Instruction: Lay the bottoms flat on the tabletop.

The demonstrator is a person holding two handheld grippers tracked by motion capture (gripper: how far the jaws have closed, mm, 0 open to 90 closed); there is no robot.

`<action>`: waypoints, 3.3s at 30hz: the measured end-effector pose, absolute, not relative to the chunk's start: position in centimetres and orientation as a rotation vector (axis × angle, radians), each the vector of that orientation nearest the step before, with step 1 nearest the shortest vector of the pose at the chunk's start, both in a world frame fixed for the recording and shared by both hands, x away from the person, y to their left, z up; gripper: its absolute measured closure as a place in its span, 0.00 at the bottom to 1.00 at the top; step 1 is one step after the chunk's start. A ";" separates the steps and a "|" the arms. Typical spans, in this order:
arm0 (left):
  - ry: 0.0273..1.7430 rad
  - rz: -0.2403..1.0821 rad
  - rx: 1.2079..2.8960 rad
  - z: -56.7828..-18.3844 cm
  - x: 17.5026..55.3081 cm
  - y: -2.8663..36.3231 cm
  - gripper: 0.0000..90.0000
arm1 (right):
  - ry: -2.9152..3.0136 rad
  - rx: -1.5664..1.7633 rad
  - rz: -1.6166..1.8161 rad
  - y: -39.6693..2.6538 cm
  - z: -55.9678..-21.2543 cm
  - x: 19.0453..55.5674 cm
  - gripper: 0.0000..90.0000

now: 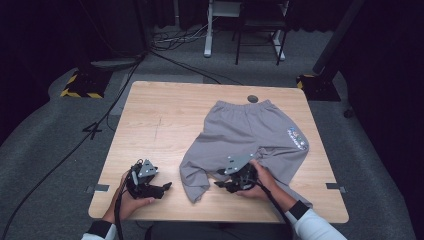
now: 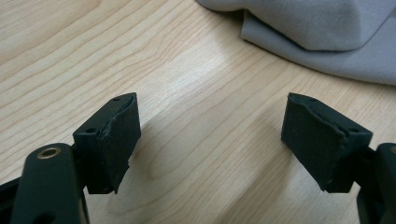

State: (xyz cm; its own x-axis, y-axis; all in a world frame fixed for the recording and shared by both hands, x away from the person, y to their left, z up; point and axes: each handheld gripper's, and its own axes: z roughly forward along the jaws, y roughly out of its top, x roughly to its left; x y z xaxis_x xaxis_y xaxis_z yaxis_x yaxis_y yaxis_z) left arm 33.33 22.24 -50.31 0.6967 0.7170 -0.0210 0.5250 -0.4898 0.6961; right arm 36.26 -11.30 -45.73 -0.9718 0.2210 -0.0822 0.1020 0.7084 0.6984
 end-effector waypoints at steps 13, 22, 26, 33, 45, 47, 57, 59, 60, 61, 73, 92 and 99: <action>0.963 0.371 2.207 -50.3 34.0 22.6 0.21 | 2.764 0.150 0.951 -5.4 -48.3 35.9 0.99; 0.968 0.373 2.201 -50.3 34.0 22.5 0.21 | 2.515 0.407 1.241 -11.1 -41.8 38.0 1.00; 0.966 0.369 2.201 -50.3 34.0 22.3 0.21 | 2.391 0.615 1.255 -14.9 -40.7 40.3 0.99; 0.953 0.369 2.208 -50.3 34.0 21.6 0.21 | 2.351 0.917 1.068 -19.7 -43.0 44.8 0.98; 0.765 0.347 2.237 -48.2 33.9 13.9 0.25 | 2.337 1.059 0.948 -26.5 -43.7 45.3 0.59; 0.748 0.328 2.195 -47.3 34.7 11.8 0.26 | 2.361 1.056 0.941 -27.9 -44.0 45.0 0.59; 0.771 0.308 2.236 -47.6 39.8 3.7 0.37 | 2.393 1.145 0.878 -32.0 -46.3 43.8 0.59; 0.778 0.321 2.285 -48.1 40.3 3.1 0.44 | 2.398 1.146 0.862 -32.0 -46.6 43.7 0.59; 0.762 0.315 2.305 -48.3 40.4 3.0 0.51 | 2.397 1.146 0.863 -32.0 -46.7 43.7 0.59; 0.752 0.335 2.326 -48.4 40.4 3.0 0.59 | 2.403 1.144 0.860 -31.9 -46.8 43.7 0.59; 0.612 0.292 2.261 -47.3 37.0 4.0 0.47 | 2.433 1.159 0.797 -31.5 -47.5 43.9 0.58; 0.580 0.381 2.277 -47.7 36.2 -0.3 0.91 | 2.449 1.151 0.779 -31.2 -47.9 43.8 0.57; 0.711 0.449 2.046 -42.5 36.6 8.5 0.93 | 2.435 1.210 0.786 -31.5 -48.0 44.1 0.56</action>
